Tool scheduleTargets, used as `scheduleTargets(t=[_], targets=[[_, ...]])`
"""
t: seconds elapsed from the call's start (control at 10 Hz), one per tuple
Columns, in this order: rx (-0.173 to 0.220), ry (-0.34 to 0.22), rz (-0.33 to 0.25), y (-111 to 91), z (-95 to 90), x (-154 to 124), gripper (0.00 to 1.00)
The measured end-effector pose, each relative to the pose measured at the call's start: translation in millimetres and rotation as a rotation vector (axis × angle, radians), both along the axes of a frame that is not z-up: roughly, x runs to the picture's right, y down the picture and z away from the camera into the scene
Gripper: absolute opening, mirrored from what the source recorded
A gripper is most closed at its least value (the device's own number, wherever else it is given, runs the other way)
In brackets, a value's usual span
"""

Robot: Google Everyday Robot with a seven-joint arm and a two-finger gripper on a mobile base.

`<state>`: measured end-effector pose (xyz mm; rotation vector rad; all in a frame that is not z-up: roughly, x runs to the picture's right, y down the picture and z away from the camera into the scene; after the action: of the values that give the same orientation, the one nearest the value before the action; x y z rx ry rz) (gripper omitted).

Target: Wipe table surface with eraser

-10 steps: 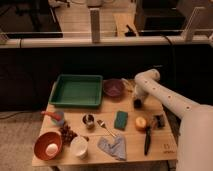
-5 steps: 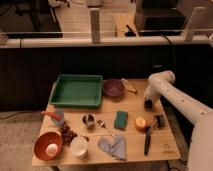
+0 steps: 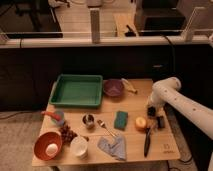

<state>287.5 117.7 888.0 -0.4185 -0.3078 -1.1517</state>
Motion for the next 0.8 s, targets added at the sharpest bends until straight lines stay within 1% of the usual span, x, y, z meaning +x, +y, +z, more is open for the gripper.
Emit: scheduleTargets(t=[0.3,0.6,0.8], targets=[[-0.006,-0.061,-0.049,6.1,-3.3,-39.7,0.00],[-0.023,-0.152,-0.123,11.6,1.9,-86.8,0.00],[-0.019,-0.189,-0.148,6.5,8.7,-98.6,0.00]])
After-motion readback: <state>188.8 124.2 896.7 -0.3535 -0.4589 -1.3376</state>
